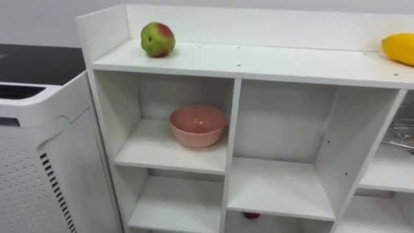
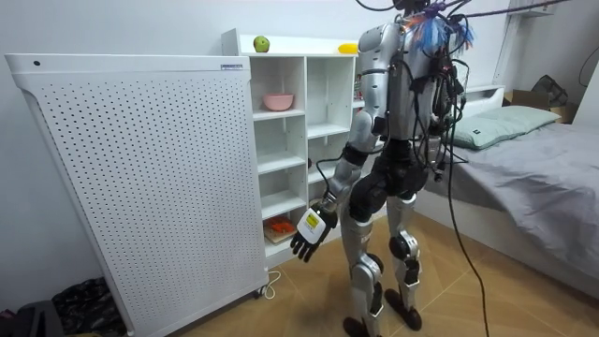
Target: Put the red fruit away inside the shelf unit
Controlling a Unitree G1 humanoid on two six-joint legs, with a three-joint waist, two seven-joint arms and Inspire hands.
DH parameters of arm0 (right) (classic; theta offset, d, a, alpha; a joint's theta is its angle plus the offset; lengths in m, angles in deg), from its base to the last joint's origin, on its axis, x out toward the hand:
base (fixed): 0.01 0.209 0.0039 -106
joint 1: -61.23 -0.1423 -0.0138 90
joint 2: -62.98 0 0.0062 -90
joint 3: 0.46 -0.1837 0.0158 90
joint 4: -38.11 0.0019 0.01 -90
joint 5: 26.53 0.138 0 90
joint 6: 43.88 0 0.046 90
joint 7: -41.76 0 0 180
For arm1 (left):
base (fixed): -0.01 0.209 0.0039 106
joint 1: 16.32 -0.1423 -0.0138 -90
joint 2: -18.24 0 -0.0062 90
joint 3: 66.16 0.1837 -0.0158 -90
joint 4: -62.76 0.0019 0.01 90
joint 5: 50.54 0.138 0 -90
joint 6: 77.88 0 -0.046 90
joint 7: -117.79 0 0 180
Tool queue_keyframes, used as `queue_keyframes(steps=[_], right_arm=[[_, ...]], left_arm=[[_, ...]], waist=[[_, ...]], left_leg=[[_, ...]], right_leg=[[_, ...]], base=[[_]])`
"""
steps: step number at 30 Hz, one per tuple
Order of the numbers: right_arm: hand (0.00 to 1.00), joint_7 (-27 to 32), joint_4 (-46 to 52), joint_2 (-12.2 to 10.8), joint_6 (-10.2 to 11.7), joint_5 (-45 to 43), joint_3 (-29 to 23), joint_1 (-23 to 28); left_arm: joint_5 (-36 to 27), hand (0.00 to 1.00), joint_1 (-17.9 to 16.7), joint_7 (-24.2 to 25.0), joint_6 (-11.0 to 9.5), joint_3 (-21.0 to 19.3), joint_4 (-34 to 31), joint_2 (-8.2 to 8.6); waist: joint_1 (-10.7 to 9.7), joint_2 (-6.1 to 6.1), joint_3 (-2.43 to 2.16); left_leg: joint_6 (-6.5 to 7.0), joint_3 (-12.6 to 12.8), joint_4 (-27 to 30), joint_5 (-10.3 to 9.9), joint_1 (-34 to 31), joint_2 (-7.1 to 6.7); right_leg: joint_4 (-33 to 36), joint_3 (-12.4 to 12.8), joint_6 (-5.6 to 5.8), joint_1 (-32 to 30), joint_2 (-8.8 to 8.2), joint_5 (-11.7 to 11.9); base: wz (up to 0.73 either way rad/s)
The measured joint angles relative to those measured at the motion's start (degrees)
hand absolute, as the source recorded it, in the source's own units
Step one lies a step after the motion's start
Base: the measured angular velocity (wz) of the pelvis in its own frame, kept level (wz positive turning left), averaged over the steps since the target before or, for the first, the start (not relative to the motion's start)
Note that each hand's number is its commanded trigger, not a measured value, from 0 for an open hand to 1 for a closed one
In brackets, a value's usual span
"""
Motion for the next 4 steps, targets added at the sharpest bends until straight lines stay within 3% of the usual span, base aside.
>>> queue_keyframes(steps=[4], right_arm=[[0.0,-0.6,-2.2,-0.7,-1.8,-3.3,-0.5,1.4]], left_arm=[[0.0,0.0,0.3,2.1,0.5,-2.1,1.8,1.42]], waist=[[-0.2,0.31,-0.01]], left_leg=[[-0.03,0.6,-1.0,-0.1,2.5,0.26]], right_leg=[[-0.9,0.3,0.08,2.1,0.1,0.2]], base=[[-0.06]])
